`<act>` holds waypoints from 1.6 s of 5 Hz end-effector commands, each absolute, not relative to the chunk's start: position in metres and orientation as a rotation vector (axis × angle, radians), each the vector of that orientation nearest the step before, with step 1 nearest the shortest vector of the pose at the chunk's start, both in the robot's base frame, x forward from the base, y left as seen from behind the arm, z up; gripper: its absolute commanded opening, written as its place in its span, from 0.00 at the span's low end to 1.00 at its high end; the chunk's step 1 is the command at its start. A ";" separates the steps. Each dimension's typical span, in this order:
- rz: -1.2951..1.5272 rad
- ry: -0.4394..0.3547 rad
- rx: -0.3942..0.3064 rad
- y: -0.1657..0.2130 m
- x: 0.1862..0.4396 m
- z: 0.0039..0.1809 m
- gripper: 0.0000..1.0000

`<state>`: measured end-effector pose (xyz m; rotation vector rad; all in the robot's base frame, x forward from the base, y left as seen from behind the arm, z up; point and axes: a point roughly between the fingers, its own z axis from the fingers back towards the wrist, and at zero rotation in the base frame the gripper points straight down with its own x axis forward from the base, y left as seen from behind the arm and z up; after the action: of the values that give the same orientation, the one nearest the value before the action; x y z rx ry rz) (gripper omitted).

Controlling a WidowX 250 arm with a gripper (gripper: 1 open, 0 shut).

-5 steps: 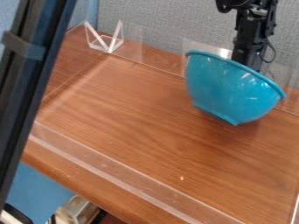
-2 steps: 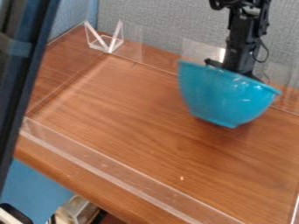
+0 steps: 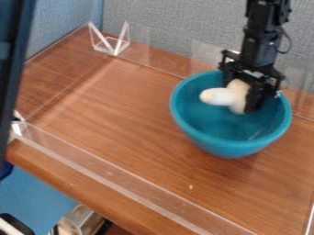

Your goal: Put the mushroom in the blue bowl

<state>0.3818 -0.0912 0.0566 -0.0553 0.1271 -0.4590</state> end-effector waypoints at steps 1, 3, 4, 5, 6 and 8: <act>-0.550 0.070 -0.054 -0.109 0.410 0.067 0.00; -0.697 0.079 -0.049 -0.119 0.406 0.049 0.00; -0.742 0.082 -0.047 -0.123 0.403 0.044 0.00; -0.771 0.085 -0.046 -0.124 0.401 0.044 0.00; -0.800 0.089 -0.043 -0.125 0.399 0.043 0.00; -0.837 0.098 -0.035 -0.100 0.401 0.050 0.00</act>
<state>0.3970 -0.1065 0.0355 -0.0432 0.1353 -0.8402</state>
